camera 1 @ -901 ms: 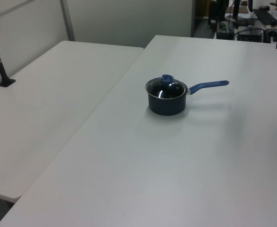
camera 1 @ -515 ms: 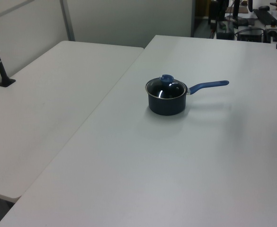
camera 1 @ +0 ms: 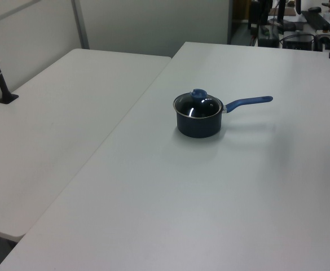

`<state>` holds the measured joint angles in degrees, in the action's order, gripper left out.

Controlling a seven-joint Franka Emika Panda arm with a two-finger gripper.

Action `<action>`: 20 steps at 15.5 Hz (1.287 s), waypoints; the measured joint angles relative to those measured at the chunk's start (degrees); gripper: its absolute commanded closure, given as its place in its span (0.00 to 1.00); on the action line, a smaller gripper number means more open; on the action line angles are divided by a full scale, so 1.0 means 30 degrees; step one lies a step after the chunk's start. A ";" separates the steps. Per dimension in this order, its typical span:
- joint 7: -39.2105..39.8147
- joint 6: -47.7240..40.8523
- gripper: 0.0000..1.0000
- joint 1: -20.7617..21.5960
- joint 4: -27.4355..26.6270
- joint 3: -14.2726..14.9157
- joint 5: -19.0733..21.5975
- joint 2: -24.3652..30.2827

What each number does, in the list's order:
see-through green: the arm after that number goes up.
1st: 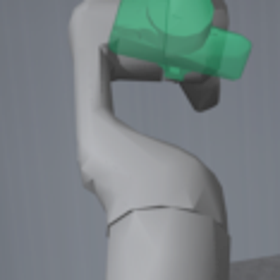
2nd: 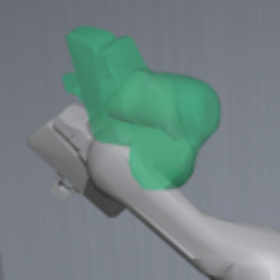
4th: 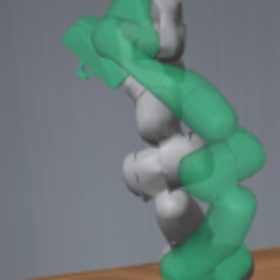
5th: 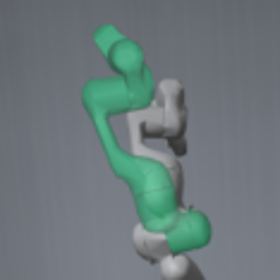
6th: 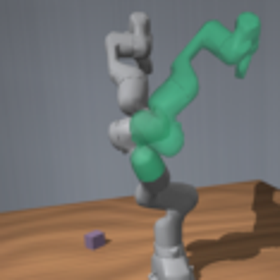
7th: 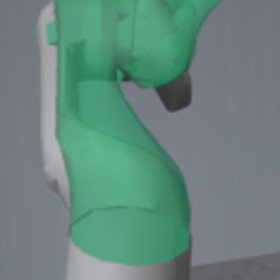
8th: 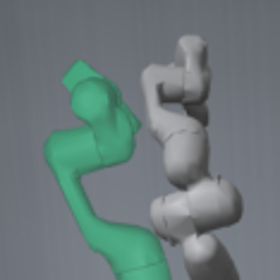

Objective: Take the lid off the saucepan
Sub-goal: 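Move the gripper down over the glass lid's blue knob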

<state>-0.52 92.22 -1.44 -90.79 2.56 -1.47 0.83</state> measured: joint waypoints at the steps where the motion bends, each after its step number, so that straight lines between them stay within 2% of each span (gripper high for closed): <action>1: 0.0001 0.0000 0.00 -0.0001 -0.0001 0.0000 0.0000 -0.0003; 8: -0.0522 0.1081 0.00 0.0019 -0.0026 -0.0174 0.0000 -0.1557; 10: -0.1899 0.2308 0.00 0.0106 -0.0018 -0.0455 0.0000 -0.2257; 13: -0.5298 0.4912 0.00 0.0450 0.0067 -0.0602 0.0000 -0.3689; 16: -0.7966 0.6699 0.00 0.1317 0.0107 -0.0633 0.0000 -0.5398; 20: -0.9946 0.8338 0.00 0.1955 0.0180 -0.0637 -0.0055 -0.6796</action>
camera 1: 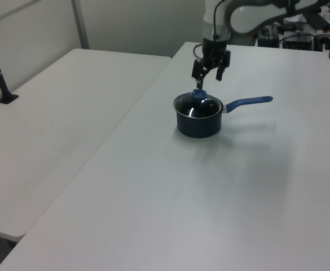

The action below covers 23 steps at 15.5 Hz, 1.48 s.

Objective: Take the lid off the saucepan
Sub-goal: 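Move the gripper down over the glass lid's blue knob, then close the gripper on the blue knob of the glass lid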

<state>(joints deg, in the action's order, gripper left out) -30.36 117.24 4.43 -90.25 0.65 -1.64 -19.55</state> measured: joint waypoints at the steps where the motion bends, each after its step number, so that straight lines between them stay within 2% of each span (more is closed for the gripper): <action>1: -0.0435 0.0344 0.00 0.0083 0.0009 0.0000 -0.0020 -0.0216; 9: -0.2792 0.1761 0.00 0.0227 0.0360 -0.0002 -0.0633 -0.1314; 11: -0.3569 0.2050 0.09 0.0393 0.0459 -0.0004 -0.1160 -0.1582; 15: -0.4340 0.2114 0.39 0.0794 0.0517 -0.0123 -0.1957 -0.1898; 17: -0.4559 0.2115 0.50 0.0862 0.0524 -0.0138 -0.2137 -0.1901; 20: -0.4564 0.2116 0.54 0.0840 0.0533 -0.0139 -0.2146 -0.1909; 23: -0.4528 0.2116 0.54 0.0808 0.0628 -0.0138 -0.2238 -0.1895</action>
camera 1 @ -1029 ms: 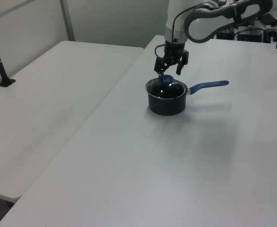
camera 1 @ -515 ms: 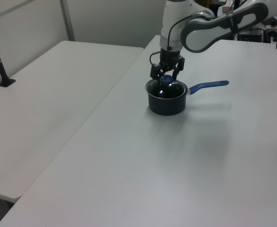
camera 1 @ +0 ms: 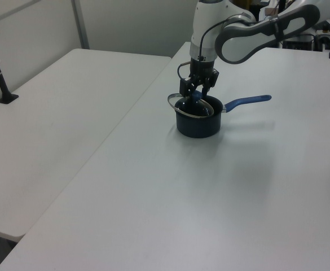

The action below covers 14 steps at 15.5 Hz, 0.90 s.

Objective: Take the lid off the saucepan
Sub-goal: 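Close the gripper on the blue knob of the glass lid, then lift the glass lid up off the saucepan rim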

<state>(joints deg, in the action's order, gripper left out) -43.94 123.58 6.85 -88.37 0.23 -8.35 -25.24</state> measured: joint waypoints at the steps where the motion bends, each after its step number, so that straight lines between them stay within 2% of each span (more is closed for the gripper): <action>1: 0.0071 0.0000 0.54 -0.0032 0.0113 0.0001 -0.0022 0.0031; 5: 0.0768 -0.0480 0.54 -0.0225 0.0388 0.0003 -0.0023 0.0394; 7: 0.1927 -0.1595 0.54 -0.0286 0.0427 0.0000 -0.0022 0.1006; 10: 0.4762 -0.4794 0.54 -0.0487 0.0363 -0.0225 -0.0015 0.2810; 14: 0.8637 -0.8796 0.54 -0.1007 0.0037 -0.0422 0.0646 0.4826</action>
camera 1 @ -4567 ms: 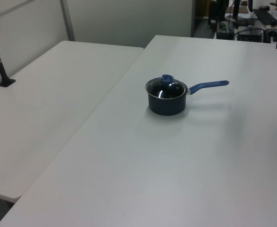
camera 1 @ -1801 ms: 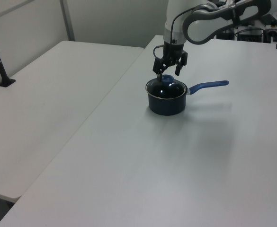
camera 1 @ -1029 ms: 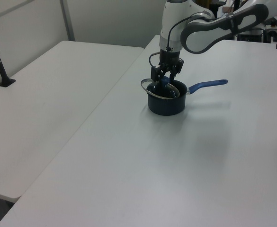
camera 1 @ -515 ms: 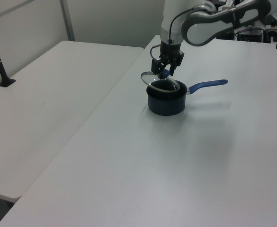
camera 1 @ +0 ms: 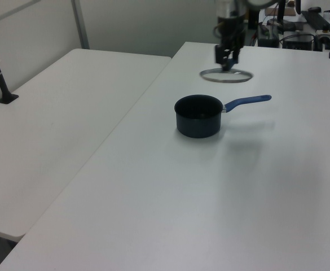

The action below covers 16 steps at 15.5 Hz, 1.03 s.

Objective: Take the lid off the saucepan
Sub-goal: 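Lift the glass lid up off the saucepan rim, then carry the lid beside the saucepan and lower it onto the table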

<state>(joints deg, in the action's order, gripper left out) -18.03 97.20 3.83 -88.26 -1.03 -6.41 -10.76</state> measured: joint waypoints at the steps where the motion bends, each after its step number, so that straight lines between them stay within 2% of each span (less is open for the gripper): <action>1: 0.1057 -0.0729 0.54 -0.0035 -0.0413 -0.0007 0.0109 0.0572; 4: 0.2909 -0.1382 0.54 -0.0006 -0.3204 -0.0403 0.0449 0.2753; 7: 0.3112 -0.1338 0.55 0.0061 -0.6248 -0.1577 0.0502 0.4152; 12: 0.2555 0.1898 0.56 0.0066 -0.8694 -0.3307 0.0496 0.3220; 16: 0.2310 0.4492 0.57 0.0028 -0.9174 -0.3642 0.0232 0.1572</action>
<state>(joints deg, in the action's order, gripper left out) -11.10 110.67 3.91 -115.78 -11.96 -5.72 -6.05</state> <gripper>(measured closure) 0.401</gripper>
